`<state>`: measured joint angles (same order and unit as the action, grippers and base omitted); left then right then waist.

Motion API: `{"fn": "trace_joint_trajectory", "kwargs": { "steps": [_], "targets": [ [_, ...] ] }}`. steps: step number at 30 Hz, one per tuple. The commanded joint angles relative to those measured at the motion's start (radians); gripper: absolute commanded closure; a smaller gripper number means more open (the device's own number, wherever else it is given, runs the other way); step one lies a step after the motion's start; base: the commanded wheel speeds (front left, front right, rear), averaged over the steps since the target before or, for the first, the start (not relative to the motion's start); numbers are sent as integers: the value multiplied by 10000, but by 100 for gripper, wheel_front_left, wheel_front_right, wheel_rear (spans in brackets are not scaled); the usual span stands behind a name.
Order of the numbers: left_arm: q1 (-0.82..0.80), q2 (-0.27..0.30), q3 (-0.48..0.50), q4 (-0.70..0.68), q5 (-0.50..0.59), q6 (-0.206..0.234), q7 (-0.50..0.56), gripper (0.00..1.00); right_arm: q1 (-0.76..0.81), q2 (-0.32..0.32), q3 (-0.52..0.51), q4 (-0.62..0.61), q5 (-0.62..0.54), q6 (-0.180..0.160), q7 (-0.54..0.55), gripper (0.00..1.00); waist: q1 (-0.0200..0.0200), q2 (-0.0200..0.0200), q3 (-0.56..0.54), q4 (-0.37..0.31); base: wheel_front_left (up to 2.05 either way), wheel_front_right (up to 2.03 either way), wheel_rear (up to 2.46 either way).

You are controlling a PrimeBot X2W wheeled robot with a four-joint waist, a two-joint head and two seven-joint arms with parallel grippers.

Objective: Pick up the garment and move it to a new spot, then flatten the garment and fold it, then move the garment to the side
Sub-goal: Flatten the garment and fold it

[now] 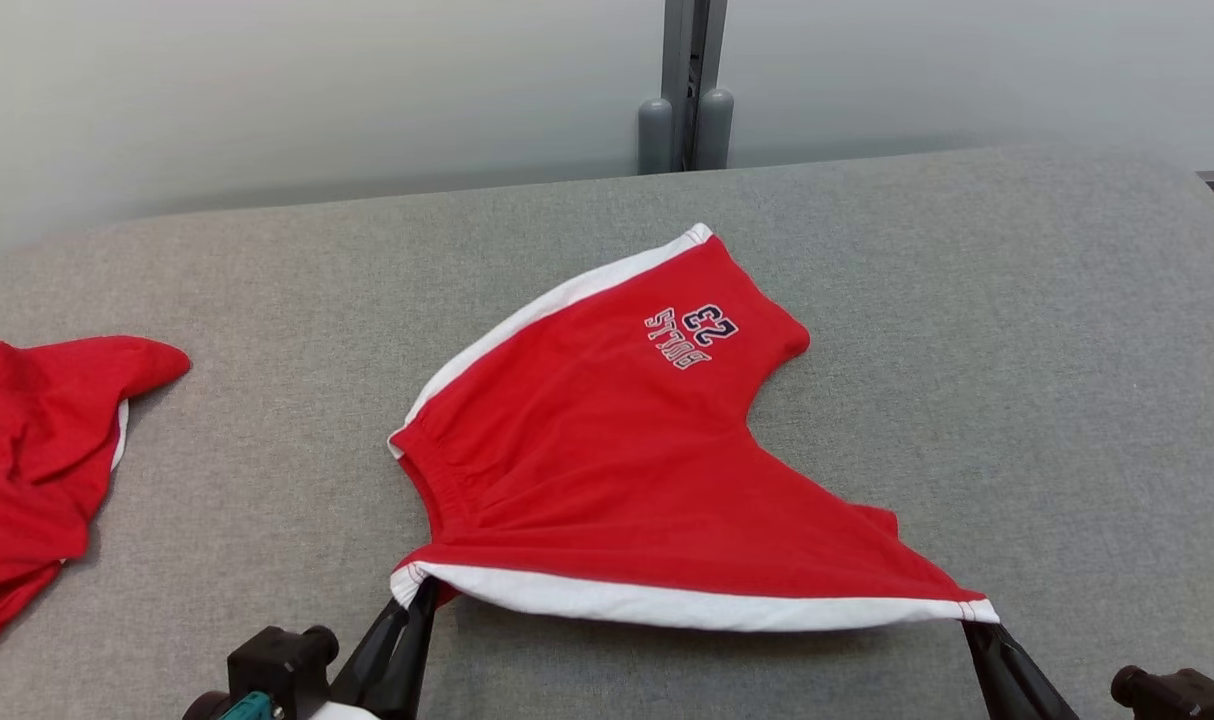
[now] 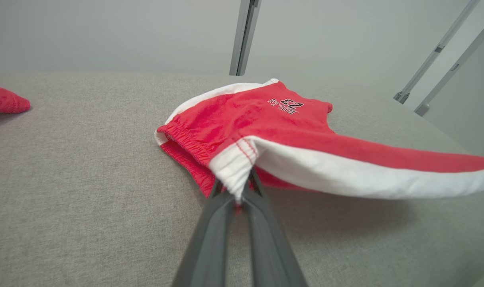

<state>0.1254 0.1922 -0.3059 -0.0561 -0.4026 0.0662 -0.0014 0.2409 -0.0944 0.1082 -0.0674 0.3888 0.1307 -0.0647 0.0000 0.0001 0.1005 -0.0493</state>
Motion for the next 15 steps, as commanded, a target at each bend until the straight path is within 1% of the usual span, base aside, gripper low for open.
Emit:
{"fn": "trace_joint_trajectory", "kwargs": {
  "steps": [1,4,8,12,15],
  "targets": [
    [177,70,61,-250,-71,98,117,100,148,-8,-94,-289,-109,2,196,100,0,-1,-58,16,0,0,0],
    [296,122,96,-584,-152,191,330,100,283,18,-280,-722,-247,2,556,100,0,-1,-60,46,0,0,0],
    [52,169,241,-750,-197,296,417,100,12,26,-446,-906,-290,2,758,100,0,-1,66,114,0,0,0],
    [-568,77,278,-652,-286,180,381,100,-644,-201,-540,-680,-171,2,677,100,0,-1,478,326,0,0,0],
    [-1298,-9,278,-466,-199,125,268,100,-1527,-524,-428,-363,-5,2,518,100,0,-1,961,521,0,0,0]
  ]
}}
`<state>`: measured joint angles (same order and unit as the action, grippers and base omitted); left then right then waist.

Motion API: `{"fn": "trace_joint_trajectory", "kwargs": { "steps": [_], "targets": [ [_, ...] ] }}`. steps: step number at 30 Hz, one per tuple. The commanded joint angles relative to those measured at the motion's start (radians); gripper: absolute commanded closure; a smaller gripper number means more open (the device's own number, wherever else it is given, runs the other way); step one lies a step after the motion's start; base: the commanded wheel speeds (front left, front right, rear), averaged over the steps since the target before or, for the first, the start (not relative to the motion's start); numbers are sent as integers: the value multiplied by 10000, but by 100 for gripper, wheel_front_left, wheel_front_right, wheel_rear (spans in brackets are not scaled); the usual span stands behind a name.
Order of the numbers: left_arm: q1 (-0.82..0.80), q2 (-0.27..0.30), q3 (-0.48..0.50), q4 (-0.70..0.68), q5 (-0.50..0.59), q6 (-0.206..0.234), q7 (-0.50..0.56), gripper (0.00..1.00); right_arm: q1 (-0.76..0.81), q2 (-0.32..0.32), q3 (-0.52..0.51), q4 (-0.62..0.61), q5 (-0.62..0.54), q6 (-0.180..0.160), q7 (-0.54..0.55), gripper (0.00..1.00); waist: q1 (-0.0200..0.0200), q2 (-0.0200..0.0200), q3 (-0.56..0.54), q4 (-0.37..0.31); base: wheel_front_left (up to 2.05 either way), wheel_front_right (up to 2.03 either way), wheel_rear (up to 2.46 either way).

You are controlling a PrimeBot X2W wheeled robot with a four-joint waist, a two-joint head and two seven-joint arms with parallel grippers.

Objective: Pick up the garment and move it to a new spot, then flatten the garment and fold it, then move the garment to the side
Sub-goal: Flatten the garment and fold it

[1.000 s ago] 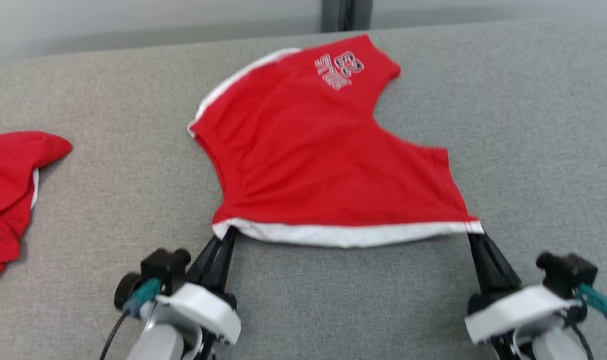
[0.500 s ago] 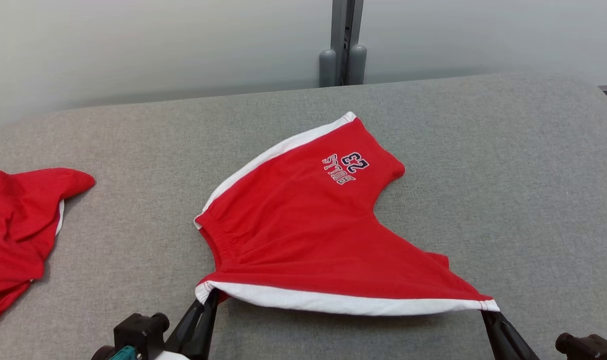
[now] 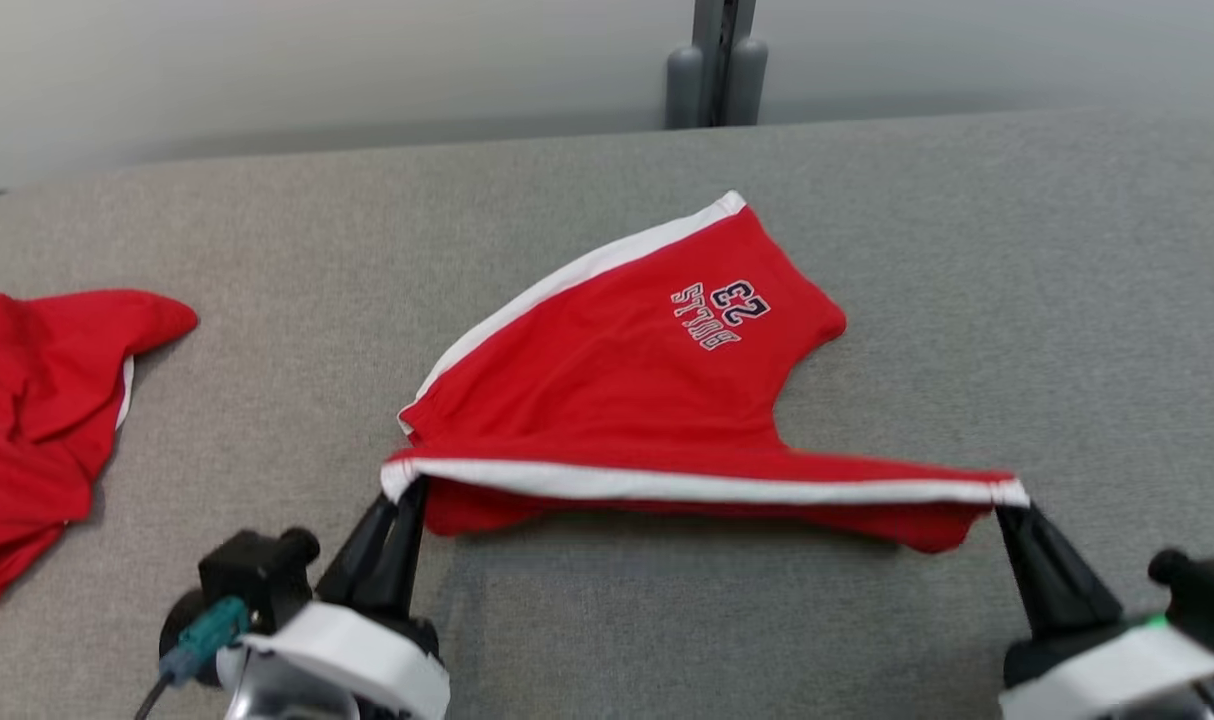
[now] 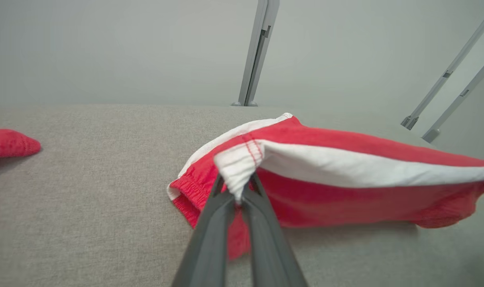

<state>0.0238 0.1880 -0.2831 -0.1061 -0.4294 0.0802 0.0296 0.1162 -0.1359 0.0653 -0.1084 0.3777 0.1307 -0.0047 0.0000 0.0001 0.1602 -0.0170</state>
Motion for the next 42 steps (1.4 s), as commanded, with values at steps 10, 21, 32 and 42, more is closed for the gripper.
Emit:
{"fn": "trace_joint_trajectory", "kwargs": {
  "steps": [10,21,32,42],
  "targets": [
    [-2359,-236,-285,1025,212,-468,-137,100,-3768,-1684,721,1862,518,2,-702,100,0,-1,1927,976,0,0,0],
    [-4188,-900,-839,2397,22,-929,-402,100,-7921,-3006,2511,4667,1317,2,-838,100,0,-1,3090,1899,0,0,0],
    [-5211,-1233,-1209,3684,-346,-1008,-1046,100,-10318,-3281,4364,7429,2199,2,-1270,100,0,-1,3631,2308,0,0,0],
    [-4943,-1197,-1162,3982,-318,-723,-2066,0,-10250,-2940,4792,7842,2458,2,-2516,0,0,-1,3398,1874,0,0,0]
  ]
}}
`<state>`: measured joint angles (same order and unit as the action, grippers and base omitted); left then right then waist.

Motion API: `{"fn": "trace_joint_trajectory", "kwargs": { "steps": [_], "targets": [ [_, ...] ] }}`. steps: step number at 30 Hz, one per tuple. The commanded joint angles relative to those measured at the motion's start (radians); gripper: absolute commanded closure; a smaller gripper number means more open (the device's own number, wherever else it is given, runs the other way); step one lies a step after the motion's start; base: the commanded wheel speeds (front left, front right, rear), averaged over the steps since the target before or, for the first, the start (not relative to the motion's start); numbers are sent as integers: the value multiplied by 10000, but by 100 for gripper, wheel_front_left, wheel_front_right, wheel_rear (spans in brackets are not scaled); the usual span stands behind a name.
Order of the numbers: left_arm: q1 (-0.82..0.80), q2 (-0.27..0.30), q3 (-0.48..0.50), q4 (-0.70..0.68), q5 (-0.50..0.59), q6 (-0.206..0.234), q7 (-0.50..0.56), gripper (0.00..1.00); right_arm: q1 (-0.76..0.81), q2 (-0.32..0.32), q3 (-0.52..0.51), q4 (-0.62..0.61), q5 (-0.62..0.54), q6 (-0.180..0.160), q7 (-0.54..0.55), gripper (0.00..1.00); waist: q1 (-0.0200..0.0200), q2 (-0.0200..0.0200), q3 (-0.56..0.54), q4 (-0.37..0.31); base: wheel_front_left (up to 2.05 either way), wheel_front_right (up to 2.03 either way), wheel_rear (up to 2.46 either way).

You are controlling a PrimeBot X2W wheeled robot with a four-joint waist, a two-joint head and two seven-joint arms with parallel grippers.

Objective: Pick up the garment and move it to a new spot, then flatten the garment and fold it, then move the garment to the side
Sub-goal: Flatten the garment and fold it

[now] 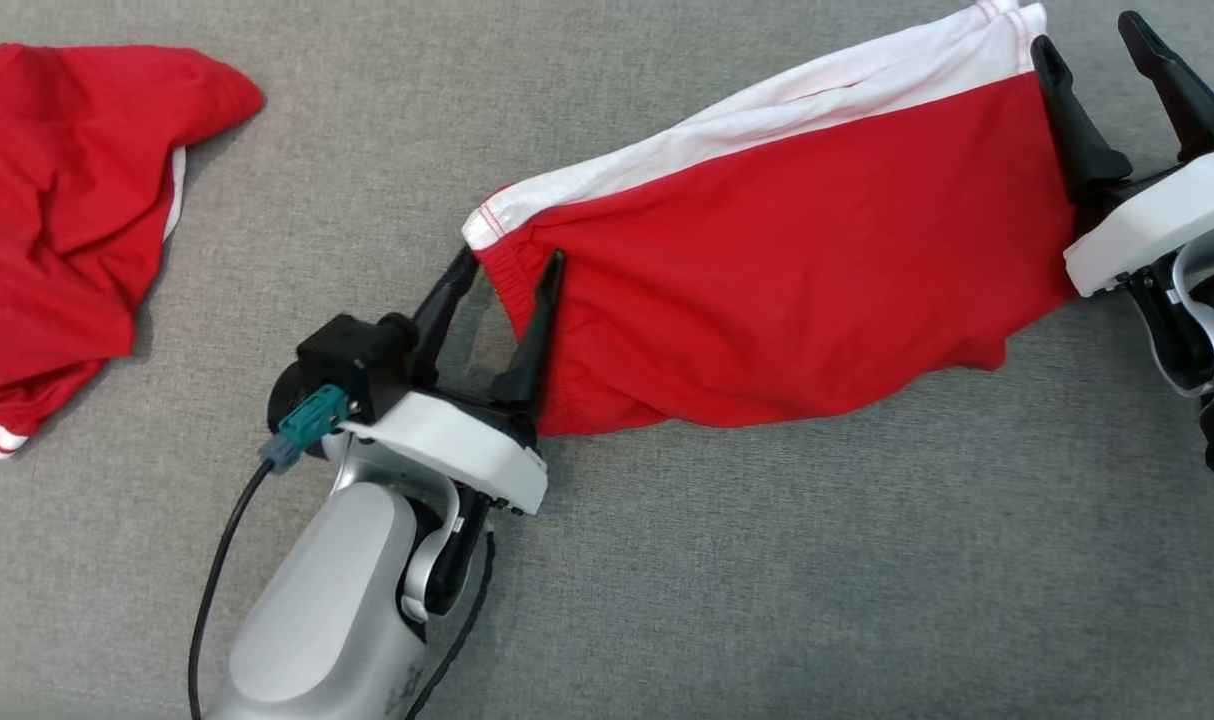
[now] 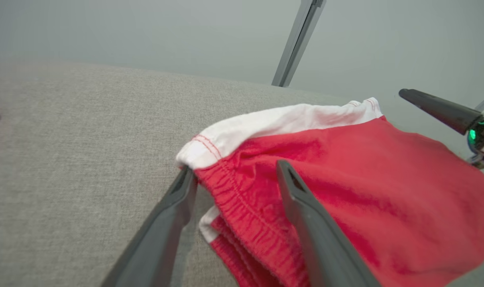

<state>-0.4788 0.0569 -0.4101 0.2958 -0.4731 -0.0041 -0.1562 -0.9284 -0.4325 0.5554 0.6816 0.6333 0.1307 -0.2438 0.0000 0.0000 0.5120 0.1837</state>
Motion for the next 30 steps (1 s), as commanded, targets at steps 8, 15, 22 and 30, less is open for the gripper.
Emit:
{"fn": "trace_joint_trajectory", "kwargs": {
  "steps": [8,15,22,30],
  "targets": [
    [603,210,780,-620,598,825,-1026,0,1744,767,-2235,-1852,-1408,2,-217,0,0,0,-597,-581,0,0,0],
    [1150,340,1588,-1226,1032,1030,-1092,0,3928,1731,-3811,-3486,-2608,2,-219,0,0,0,-1127,-935,0,0,0],
    [2004,420,2144,-1364,1396,836,-1097,0,5459,2301,-4409,-3942,-3034,2,-211,0,0,0,-1697,-1263,0,0,0],
    [2738,355,2527,-1155,1361,644,-1098,0,6340,2644,-4686,-4222,-3218,2,-210,0,0,0,-2085,-1424,0,0,0]
  ]
}}
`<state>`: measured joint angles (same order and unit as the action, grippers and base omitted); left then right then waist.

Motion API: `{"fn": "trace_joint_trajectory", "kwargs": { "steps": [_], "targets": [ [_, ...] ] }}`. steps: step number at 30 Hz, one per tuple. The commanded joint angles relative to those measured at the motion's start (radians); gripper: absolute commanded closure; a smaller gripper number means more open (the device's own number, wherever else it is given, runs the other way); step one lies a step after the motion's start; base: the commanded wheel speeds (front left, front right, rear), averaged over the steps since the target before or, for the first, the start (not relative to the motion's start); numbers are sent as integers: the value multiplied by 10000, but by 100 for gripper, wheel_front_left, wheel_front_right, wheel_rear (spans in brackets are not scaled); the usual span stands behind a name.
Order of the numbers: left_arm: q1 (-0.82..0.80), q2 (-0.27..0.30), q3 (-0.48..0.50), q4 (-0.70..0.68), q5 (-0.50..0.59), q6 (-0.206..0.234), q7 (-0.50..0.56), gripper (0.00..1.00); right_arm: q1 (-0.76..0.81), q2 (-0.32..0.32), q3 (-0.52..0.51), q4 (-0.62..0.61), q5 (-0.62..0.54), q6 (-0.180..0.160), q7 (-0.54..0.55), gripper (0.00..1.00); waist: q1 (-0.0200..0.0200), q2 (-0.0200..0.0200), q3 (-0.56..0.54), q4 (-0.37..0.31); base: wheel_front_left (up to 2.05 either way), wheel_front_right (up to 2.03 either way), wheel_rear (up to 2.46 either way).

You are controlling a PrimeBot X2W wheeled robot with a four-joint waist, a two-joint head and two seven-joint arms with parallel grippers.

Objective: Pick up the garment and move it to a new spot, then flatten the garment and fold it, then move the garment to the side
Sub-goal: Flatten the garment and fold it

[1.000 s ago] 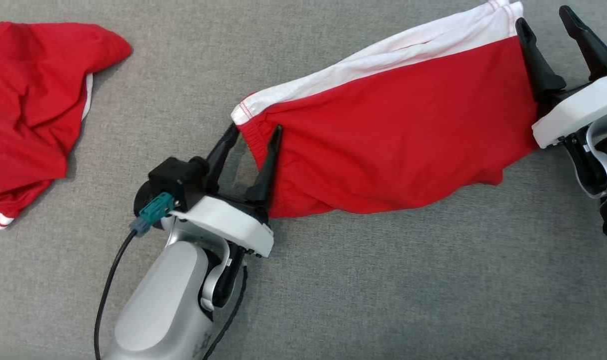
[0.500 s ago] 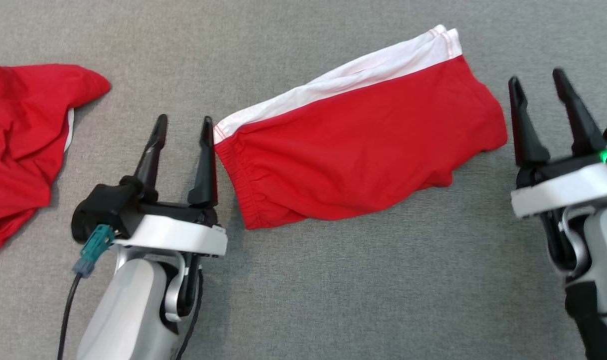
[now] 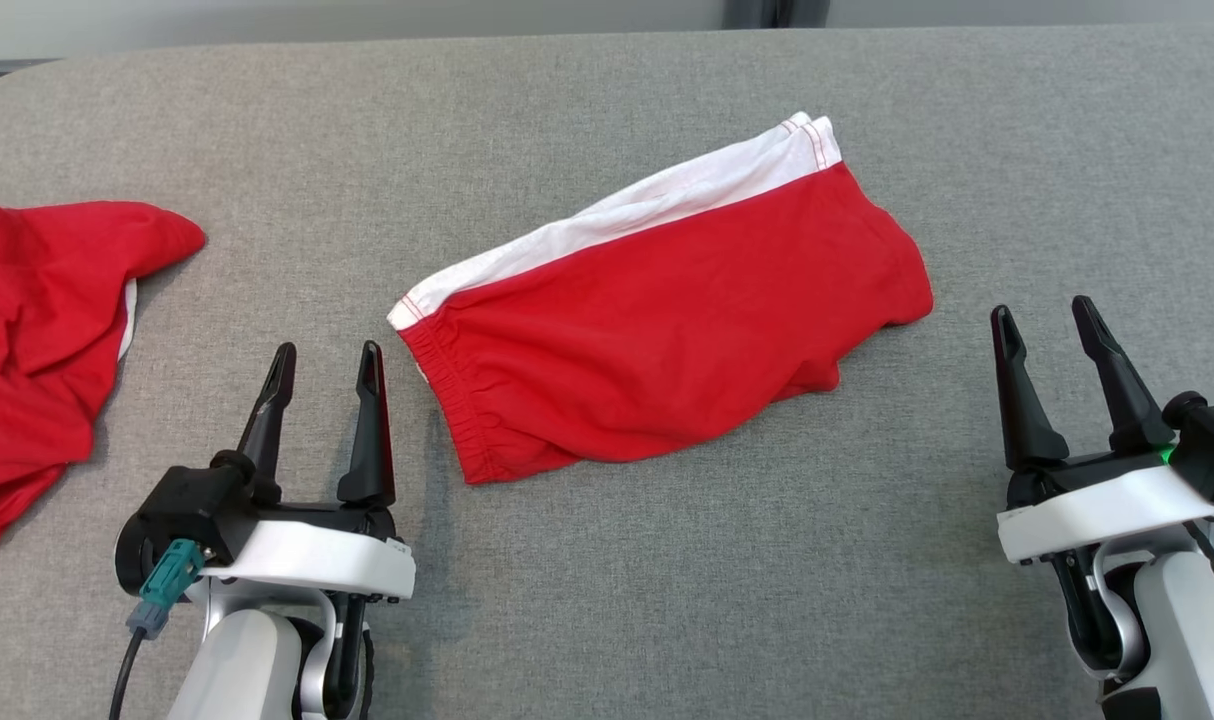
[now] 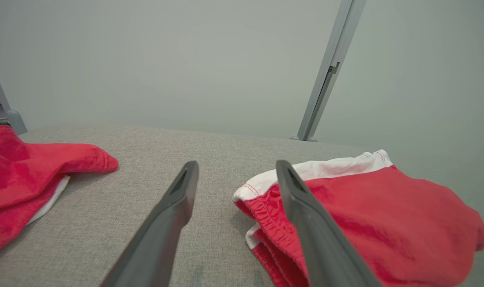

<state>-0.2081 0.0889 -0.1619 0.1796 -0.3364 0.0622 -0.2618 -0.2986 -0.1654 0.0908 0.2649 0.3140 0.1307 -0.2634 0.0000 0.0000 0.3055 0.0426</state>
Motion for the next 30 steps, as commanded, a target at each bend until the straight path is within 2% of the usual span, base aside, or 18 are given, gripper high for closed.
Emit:
{"fn": "trace_joint_trajectory", "kwargs": {
  "steps": [1,12,19,30],
  "targets": [
    [77,20,66,30,10,-43,-41,0,99,-12,-69,-79,-52,2,-15,0,0,0,-46,-15,0,0,0],
    [-185,-48,139,191,207,-208,-42,0,160,21,-214,-141,-151,2,-15,0,0,0,5,48,0,0,0],
    [-722,-125,120,140,279,-282,-42,0,-590,-340,-217,307,-81,2,177,0,0,0,579,349,0,0,0],
    [-1432,-302,2,-8,358,-403,-30,0,-2559,-870,1088,2583,472,2,640,0,0,0,1466,1039,0,0,0]
  ]
}}
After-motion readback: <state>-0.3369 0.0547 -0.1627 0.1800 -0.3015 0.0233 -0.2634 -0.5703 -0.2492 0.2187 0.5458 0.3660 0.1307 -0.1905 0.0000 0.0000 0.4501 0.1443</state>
